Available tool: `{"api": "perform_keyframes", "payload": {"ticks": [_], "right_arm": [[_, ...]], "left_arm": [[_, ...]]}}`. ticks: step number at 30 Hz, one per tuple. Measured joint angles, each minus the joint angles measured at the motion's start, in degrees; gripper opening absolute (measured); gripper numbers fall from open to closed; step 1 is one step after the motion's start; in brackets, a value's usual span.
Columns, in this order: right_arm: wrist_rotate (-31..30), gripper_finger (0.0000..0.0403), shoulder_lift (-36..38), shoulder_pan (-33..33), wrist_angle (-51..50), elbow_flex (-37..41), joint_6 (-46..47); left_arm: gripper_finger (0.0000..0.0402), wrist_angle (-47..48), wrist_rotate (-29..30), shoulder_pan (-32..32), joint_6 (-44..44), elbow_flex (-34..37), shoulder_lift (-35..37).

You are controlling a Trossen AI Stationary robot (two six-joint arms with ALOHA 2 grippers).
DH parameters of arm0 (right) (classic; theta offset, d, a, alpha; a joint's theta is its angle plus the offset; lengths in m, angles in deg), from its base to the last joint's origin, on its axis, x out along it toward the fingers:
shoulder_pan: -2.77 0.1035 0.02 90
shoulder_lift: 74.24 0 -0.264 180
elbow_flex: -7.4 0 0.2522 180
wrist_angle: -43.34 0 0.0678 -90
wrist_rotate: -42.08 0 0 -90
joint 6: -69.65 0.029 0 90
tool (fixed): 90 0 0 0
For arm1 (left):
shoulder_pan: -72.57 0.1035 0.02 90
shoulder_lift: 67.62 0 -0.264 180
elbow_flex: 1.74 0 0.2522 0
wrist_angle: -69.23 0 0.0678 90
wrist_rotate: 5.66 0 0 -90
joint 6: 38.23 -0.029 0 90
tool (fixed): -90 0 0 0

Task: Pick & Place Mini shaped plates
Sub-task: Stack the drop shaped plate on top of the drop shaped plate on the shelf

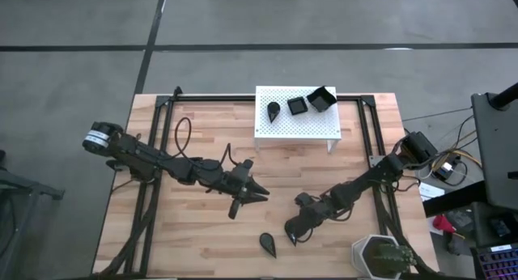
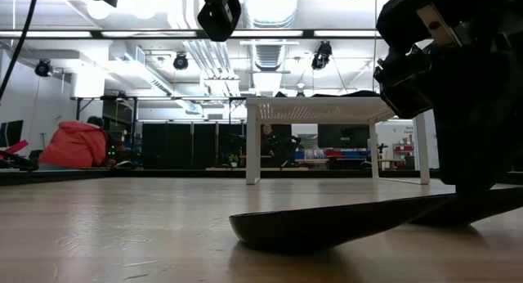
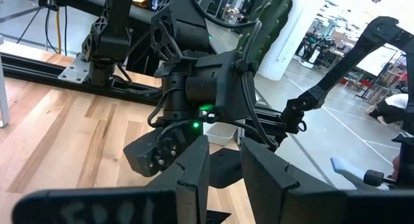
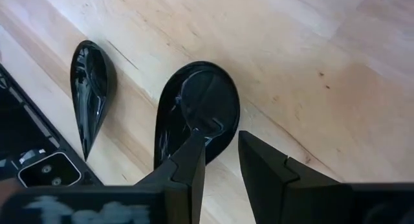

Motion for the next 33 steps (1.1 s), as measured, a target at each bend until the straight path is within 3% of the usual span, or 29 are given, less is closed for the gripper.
{"api": "perform_keyframes", "payload": {"ticks": [15, 26, 33], "right_arm": [[1.6, 0.0085, -5.5, 0.3, 4.9, -2.4, -0.7], [0.9, 0.005, -5.2, 0.4, 4.1, -2.4, -3.4], [-2.6, 0.0012, -5.2, 0.3, 4.3, -2.3, -6.9]], "left_arm": [[0.0083, 0.0, 0.1, 0.0, 0.0, 0.0, -0.1], [0.0083, 0.0, 0.1, 0.0, 0.0, 0.0, -0.1], [0.0083, 0.1, 0.2, 0.0, 0.4, 0.0, -0.1]]}}
